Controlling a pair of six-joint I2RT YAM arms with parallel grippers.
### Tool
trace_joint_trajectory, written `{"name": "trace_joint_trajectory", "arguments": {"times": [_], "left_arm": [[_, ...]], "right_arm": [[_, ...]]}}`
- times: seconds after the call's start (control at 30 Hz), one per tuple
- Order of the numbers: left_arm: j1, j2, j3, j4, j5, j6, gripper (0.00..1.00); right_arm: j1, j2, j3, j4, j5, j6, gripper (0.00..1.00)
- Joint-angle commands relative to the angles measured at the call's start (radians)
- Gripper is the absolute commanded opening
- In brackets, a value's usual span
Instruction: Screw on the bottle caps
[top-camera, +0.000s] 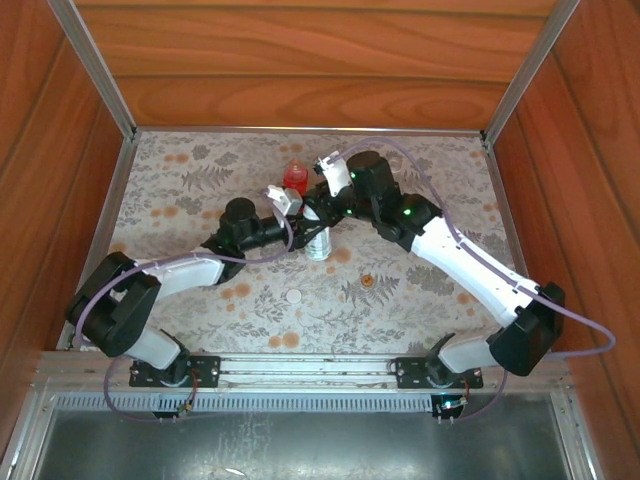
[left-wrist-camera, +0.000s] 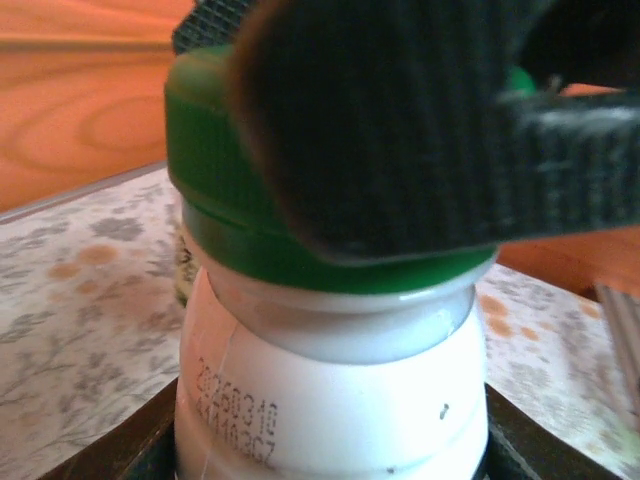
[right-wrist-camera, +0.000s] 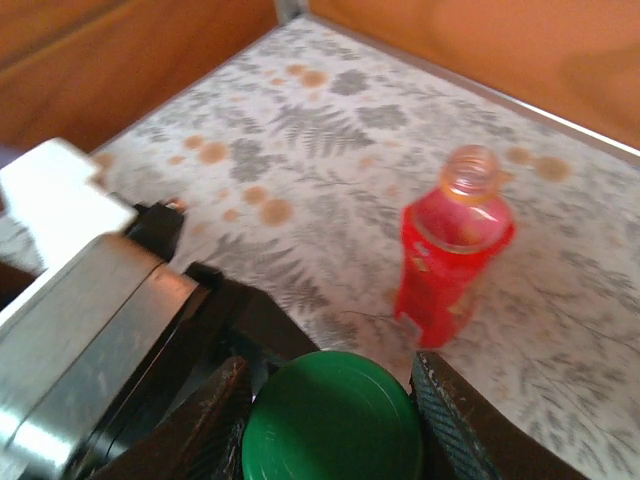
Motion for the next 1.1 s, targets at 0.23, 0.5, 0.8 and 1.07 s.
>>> {"name": "trace_joint_trajectory", "arguments": {"times": [0.23, 0.5, 0.8, 1.07], "left_arm": [[-0.032, -0.034, 0.004, 0.032, -0.109, 0.042, 0.53], [0.028, -0.087, -0.044, 0.023, 0.406, 0.079, 0.53], [0.028, -0.107, -0.030, 0.019, 0.592, 0.070, 0.53], [0.023, -0.108, -0.019, 0.019, 0.642, 0.050, 0.53]], "right_arm": [[0.027, -0.096, -0.099, 0.035, 0.305, -0.007, 0.48], [-0.115, -0.342, -0.184, 0.041, -0.448, -0.136, 0.67], [-0.120, -0.251, -0.075, -0.128, -0.743, -0.252, 0.74], [-0.118, -0.126, -0.007, -0.185, -0.809, -0.318, 0.74]]}}
